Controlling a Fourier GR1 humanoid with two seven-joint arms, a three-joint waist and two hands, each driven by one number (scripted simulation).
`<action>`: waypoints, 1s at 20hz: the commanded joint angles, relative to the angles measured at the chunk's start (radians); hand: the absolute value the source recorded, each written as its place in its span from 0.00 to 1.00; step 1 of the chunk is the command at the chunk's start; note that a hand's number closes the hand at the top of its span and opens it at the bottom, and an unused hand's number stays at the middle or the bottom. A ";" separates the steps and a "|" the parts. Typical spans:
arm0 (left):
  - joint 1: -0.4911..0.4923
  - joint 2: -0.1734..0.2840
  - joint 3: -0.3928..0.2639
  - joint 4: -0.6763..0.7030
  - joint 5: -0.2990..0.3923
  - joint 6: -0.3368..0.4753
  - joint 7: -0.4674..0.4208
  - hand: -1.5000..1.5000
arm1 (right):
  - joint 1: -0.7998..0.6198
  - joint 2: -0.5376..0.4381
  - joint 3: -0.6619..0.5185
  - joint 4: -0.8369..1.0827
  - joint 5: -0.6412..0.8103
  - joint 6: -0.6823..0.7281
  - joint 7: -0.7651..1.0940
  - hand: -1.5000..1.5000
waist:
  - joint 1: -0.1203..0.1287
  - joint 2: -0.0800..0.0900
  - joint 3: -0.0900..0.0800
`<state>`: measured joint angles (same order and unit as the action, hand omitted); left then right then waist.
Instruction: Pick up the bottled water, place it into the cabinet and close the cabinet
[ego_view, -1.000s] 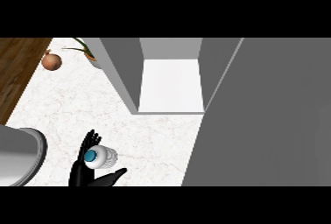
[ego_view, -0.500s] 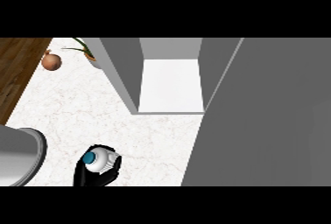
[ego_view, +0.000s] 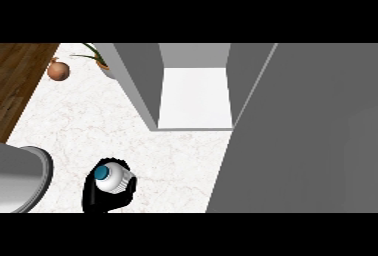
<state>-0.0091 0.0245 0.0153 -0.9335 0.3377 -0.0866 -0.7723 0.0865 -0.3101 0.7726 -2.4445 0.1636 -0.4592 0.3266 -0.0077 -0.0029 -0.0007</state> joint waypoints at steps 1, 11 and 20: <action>-0.061 0.026 0.010 0.064 0.005 -0.062 0.003 1.00 | 0.043 -0.030 0.012 -0.133 0.076 0.008 0.025 0.00 | -0.003 0.001 0.000; -0.029 0.046 -0.044 -0.122 -0.014 -0.071 0.131 1.00 | 0.002 0.002 0.023 -0.083 0.105 -0.005 0.047 0.00 | 0.007 -0.001 0.001; -0.023 0.015 -0.075 -0.331 0.020 -0.006 0.323 1.00 | 0.009 -0.020 0.047 -0.138 0.139 -0.036 0.081 0.00 | 0.002 -0.002 0.000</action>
<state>-0.0395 0.0276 -0.0599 -1.1917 0.3513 -0.1100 -0.5062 0.0584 -0.3021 0.7983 -2.4325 0.1753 -0.4929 0.3363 -0.0039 -0.0046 -0.0001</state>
